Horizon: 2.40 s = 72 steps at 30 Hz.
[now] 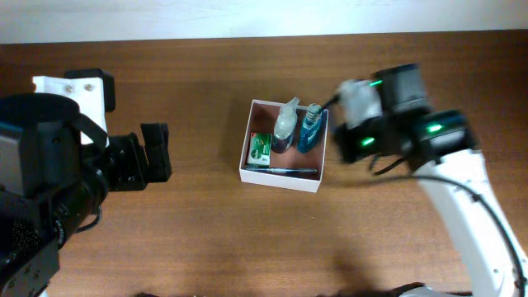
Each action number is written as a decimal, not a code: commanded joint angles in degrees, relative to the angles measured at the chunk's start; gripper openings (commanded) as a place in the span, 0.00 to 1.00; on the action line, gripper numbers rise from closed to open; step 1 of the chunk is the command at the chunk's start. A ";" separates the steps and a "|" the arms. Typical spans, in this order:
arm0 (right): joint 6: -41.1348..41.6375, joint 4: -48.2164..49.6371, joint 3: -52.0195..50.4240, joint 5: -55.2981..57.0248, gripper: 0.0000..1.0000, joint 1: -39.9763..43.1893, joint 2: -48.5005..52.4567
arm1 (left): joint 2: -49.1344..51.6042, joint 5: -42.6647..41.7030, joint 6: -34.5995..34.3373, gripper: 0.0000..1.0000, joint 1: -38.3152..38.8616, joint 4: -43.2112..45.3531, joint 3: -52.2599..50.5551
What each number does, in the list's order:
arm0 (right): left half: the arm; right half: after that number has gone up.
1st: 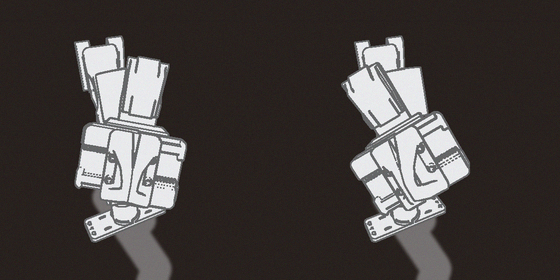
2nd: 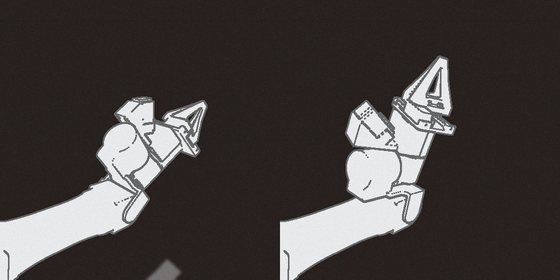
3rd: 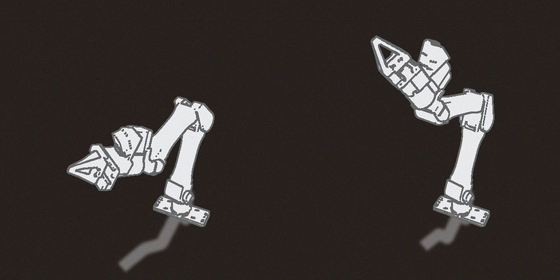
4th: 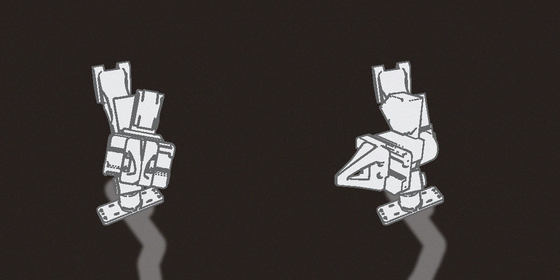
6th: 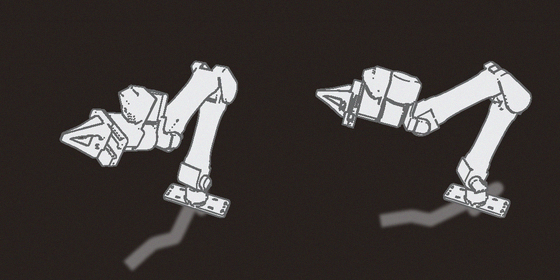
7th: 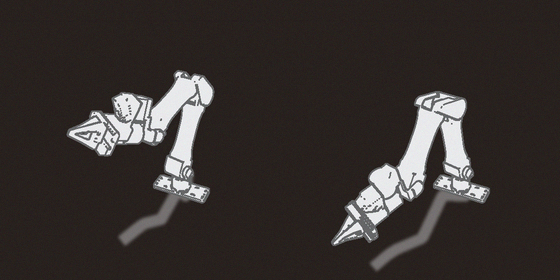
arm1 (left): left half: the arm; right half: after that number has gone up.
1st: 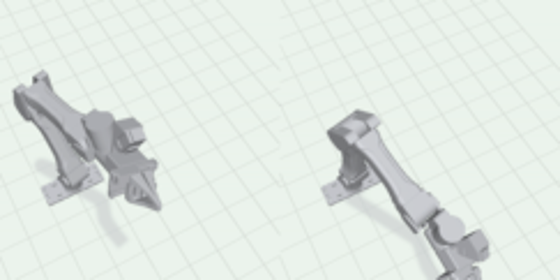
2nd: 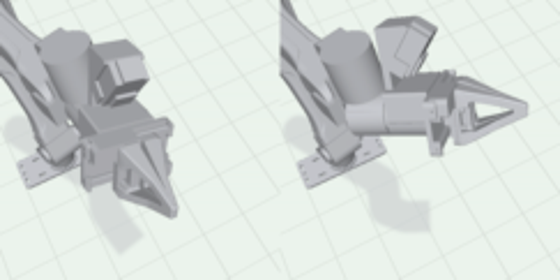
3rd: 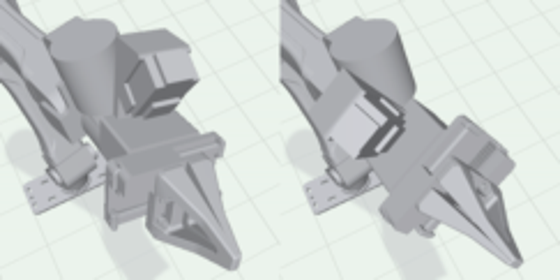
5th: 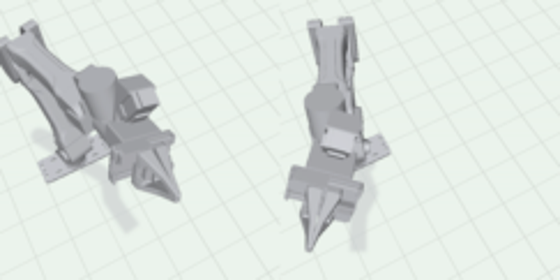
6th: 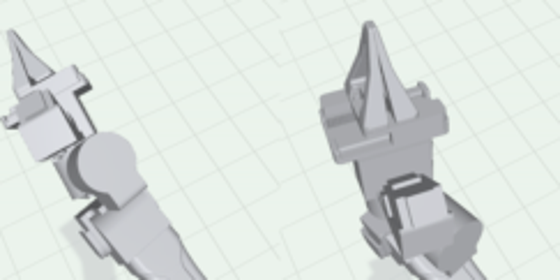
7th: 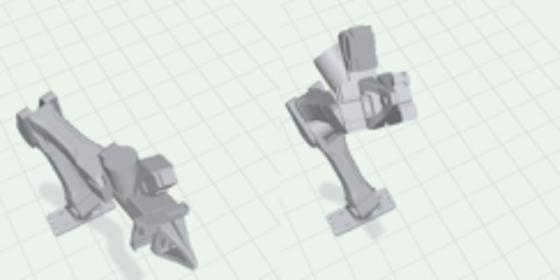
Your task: Pack container
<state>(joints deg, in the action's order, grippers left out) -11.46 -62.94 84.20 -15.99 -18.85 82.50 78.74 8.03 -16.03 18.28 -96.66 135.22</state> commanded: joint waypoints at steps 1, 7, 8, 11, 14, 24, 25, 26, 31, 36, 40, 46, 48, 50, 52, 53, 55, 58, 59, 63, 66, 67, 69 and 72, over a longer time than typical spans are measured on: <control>-18.27 1.38 -0.39 3.32 0.04 -7.87 2.38 | 0.04 0.83 0.68 0.99 -0.09 0.00 0.04; -30.58 7.43 -0.42 8.98 0.04 -13.00 10.62 | 0.04 0.83 0.68 0.99 -0.09 -0.02 0.04; -32.11 7.76 -0.42 9.03 0.04 -12.98 12.26 | 0.04 0.83 0.68 0.99 -0.09 0.00 0.04; -34.21 7.82 -0.39 9.55 0.04 -12.90 17.29 | 0.04 0.85 0.68 0.99 -0.09 -0.02 0.04; -34.16 8.48 -0.39 9.88 0.05 -12.92 21.07 | 0.04 0.85 0.68 1.00 -0.09 0.00 0.04; -19.91 0.26 9.51 11.10 0.67 -13.11 16.04 | 0.04 0.83 0.68 0.99 -0.09 -0.02 0.04; -18.38 -1.42 11.63 11.08 0.99 -13.11 15.02 | 0.04 0.83 0.68 0.99 -0.09 -0.02 0.04; -16.46 -2.75 13.40 11.10 0.99 -13.11 14.23 | 0.04 0.83 0.68 0.99 -0.09 -0.02 0.04; -2.89 -8.76 22.91 10.86 0.99 -13.11 10.23 | 0.04 0.83 0.68 0.99 -0.09 -0.02 0.04; 11.82 -11.91 25.73 4.63 0.99 -13.11 6.03 | 0.04 0.85 0.68 0.99 -0.09 0.00 0.04; 11.37 -12.96 25.86 7.67 0.99 -12.11 3.19 | 0.04 0.85 0.68 1.00 -0.09 -0.02 0.04; 14.25 -11.08 25.86 8.94 0.99 -1.62 -5.51 | 0.04 0.83 0.68 0.99 -0.09 -0.02 0.04; 15.41 -12.04 25.86 8.81 0.99 3.13 -9.42 | 0.04 0.85 0.68 0.99 -0.09 -0.02 0.04; 15.26 -13.03 25.86 8.83 0.99 7.21 -13.46 | 0.04 0.83 0.68 0.99 -0.09 -0.02 0.04; 13.53 -13.49 25.83 9.05 0.99 10.49 -17.07 | 0.04 0.85 0.68 0.99 -0.09 -0.02 0.04; 12.11 -13.49 25.83 9.07 0.99 11.82 -18.45 | 0.04 0.83 0.68 0.99 -0.09 0.00 0.04; 9.18 -13.40 25.57 8.98 0.99 14.14 -21.51 | 0.04 0.83 0.68 0.99 -0.09 -0.02 0.04; 8.46 -13.40 22.38 8.96 0.99 16.87 -26.88 | 0.04 0.85 0.68 0.99 -0.09 -0.02 0.04; 8.46 -13.35 20.37 8.96 0.99 17.38 -28.98 | 0.04 0.83 0.68 0.99 -0.09 -0.02 0.04; 8.55 -9.99 6.58 8.66 0.99 17.79 -38.95 | 0.04 0.83 0.68 0.99 -0.09 0.00 0.04; 8.48 -1.77 -7.61 8.92 0.99 17.81 -47.56 | 0.04 0.83 0.68 0.99 -0.09 -0.02 0.04; 8.48 1.81 -12.85 8.94 0.99 17.81 -50.66 | 0.04 0.83 0.68 0.99 -0.09 -0.02 0.04; 8.52 8.35 -23.39 8.72 0.99 17.79 -57.09 | 0.04 0.85 0.68 1.00 -0.09 -0.02 0.04; 8.94 13.42 -37.29 8.15 0.99 17.79 -65.96 | 0.04 0.83 0.68 0.99 -0.09 -0.02 0.04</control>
<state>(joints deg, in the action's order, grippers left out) -2.61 -51.88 56.73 -7.18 -1.52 23.05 78.74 8.05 -16.03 18.28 -96.66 135.22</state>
